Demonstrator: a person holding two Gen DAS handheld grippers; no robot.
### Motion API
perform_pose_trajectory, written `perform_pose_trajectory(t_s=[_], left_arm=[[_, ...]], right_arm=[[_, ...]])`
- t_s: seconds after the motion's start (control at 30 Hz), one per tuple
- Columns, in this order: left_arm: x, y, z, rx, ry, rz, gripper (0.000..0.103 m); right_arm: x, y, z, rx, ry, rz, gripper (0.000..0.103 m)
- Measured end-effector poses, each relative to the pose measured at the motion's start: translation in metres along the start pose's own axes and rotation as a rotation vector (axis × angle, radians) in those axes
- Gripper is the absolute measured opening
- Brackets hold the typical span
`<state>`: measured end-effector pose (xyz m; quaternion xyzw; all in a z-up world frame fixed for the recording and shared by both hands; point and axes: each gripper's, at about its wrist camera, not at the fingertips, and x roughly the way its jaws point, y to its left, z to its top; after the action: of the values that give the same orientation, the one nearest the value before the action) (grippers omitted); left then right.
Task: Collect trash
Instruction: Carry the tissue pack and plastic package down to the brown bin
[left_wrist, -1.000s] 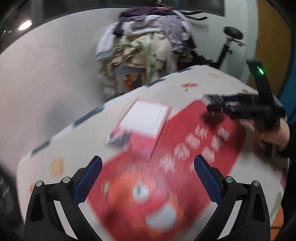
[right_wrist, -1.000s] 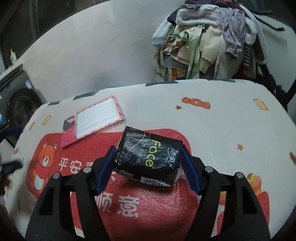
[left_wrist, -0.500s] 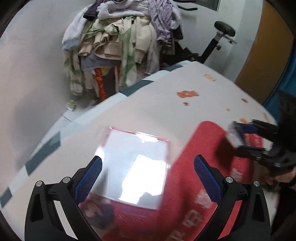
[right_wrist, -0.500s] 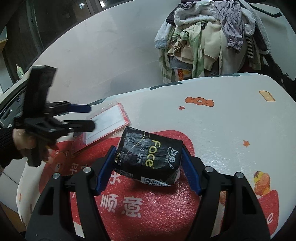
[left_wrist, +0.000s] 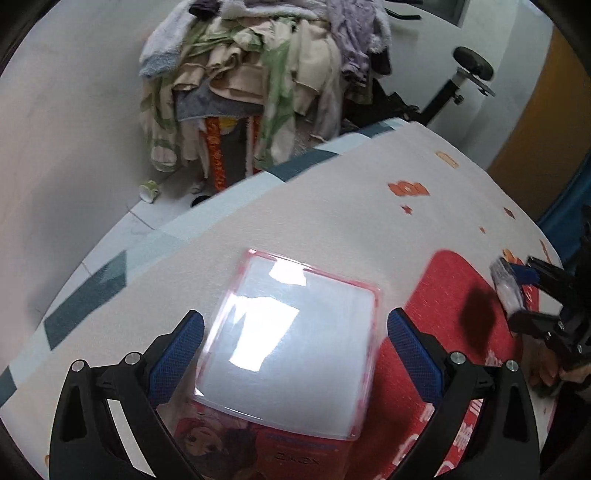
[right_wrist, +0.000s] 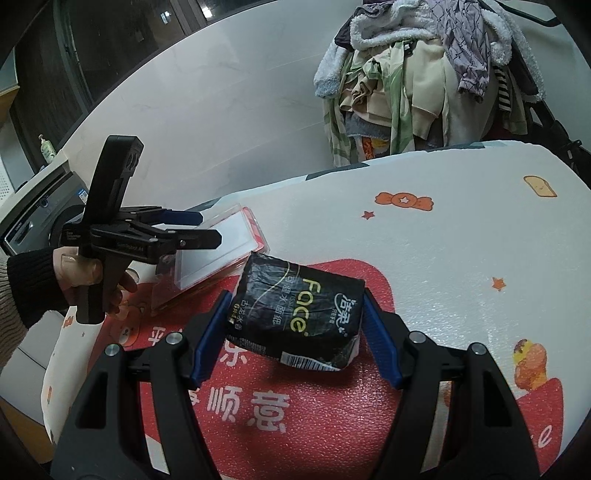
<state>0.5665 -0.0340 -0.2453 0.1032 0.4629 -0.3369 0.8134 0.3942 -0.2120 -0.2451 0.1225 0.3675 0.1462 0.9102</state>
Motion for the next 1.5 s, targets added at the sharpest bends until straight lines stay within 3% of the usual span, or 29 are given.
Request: perform_pose_trajectory(t_s=[0.3,0.57,0.87,1.13,1.5], left_arm=[[0.007,-0.021,-0.011,0.119,0.052,0.021,0.097],[0.009,-0.022,-0.010,0.084,0.096,0.015,0.096],[-0.020,-0.062,-0.047,0.090,0.120,0.128,0.094],[-0.103,-0.102,-0.100,-0.041,0.007,0.161,0.094],[-0.199,-0.189,-0.187,-0.164,-0.116,0.162,0.094]], right_arm=[[0.000,-0.001,0.001,0.013,0.000,0.001,0.069],[0.002,-0.002,0.002,0.019,0.009,-0.001,0.069],[0.002,0.005,0.003,-0.011,0.016,-0.026,0.069],[-0.042,0.027,-0.003,-0.059,0.018,-0.015,0.069],[-0.141,0.070,-0.059,-0.098,0.037,0.017,0.069]])
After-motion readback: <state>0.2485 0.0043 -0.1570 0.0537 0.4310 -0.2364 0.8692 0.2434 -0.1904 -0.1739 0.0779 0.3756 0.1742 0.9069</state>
